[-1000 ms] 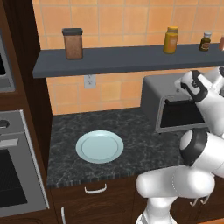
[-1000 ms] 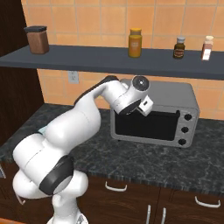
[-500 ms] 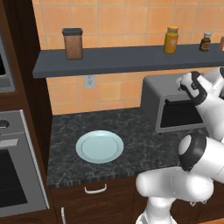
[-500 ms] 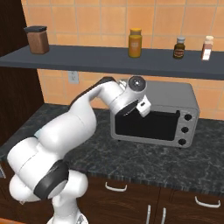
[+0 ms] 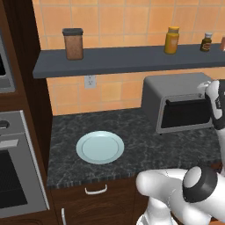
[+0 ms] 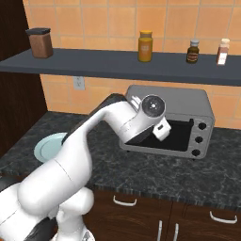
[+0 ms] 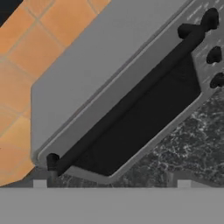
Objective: Pick up the kebab skewer and baguette bread, and place them inside the toaster oven. Close the toaster oven door and start by setting the timer.
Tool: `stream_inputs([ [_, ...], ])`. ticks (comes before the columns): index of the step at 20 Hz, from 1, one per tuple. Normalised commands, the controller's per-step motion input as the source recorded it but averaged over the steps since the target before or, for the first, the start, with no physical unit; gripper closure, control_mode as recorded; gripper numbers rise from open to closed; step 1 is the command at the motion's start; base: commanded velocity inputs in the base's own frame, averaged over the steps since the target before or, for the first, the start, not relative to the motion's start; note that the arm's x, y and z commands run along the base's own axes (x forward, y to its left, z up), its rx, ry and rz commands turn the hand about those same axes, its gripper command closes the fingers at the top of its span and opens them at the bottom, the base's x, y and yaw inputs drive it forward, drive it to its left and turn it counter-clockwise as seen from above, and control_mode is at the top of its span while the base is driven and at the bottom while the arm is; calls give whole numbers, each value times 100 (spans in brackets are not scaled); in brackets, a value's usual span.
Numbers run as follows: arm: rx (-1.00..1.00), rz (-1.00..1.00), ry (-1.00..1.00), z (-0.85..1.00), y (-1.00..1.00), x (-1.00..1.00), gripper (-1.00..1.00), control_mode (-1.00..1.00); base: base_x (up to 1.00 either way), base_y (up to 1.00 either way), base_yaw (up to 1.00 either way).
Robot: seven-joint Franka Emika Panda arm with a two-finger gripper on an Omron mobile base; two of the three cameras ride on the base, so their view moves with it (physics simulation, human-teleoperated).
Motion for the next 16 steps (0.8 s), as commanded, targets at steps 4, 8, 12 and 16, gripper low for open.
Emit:
stream_inputs([
  [4,-4,11,-9,0,-75,-56,-100,-100,0,0,0],
  [8,-8,16,-10,0,-83,-23,-100,-100,0,0,0],
  [12,-18,21,-13,-11,-64,-2,-100,-100,0,0,0],
  [16,-34,19,-25,-28,-24,0,-100,-100,0,0,0],
])
